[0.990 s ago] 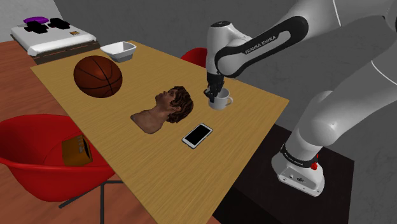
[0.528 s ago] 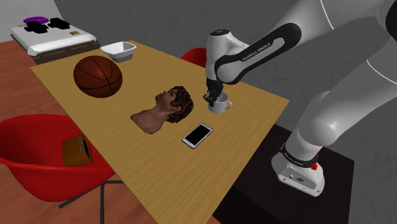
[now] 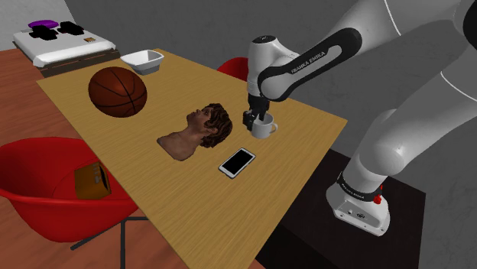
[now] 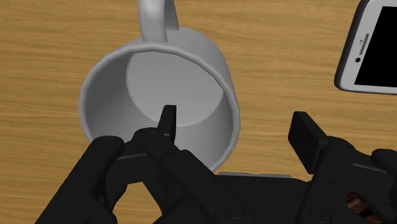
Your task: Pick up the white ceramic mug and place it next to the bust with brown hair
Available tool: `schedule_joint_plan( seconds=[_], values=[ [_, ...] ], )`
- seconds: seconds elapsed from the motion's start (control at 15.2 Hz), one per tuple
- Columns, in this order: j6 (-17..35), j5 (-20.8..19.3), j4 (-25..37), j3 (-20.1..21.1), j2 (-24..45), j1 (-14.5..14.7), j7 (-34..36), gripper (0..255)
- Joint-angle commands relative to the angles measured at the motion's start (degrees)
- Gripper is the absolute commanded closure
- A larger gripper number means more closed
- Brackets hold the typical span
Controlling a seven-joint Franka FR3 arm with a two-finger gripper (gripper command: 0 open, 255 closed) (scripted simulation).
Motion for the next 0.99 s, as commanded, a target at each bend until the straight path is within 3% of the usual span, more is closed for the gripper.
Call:
schedule_joint_plan(
  seconds=[0.0, 0.13, 0.4, 0.92],
  values=[
    [0.0, 0.0, 0.0, 0.0, 0.0, 0.0, 0.0, 0],
    [0.0, 0.0, 0.0, 0.0, 0.0, 0.0, 0.0, 0],
    [-8.44, 0.93, 3.68, -0.32, -4.81, 0.55, -0.69, 0],
    [-8.44, 0.93, 3.68, -0.32, -4.81, 0.55, -0.68, 0]
  ],
)
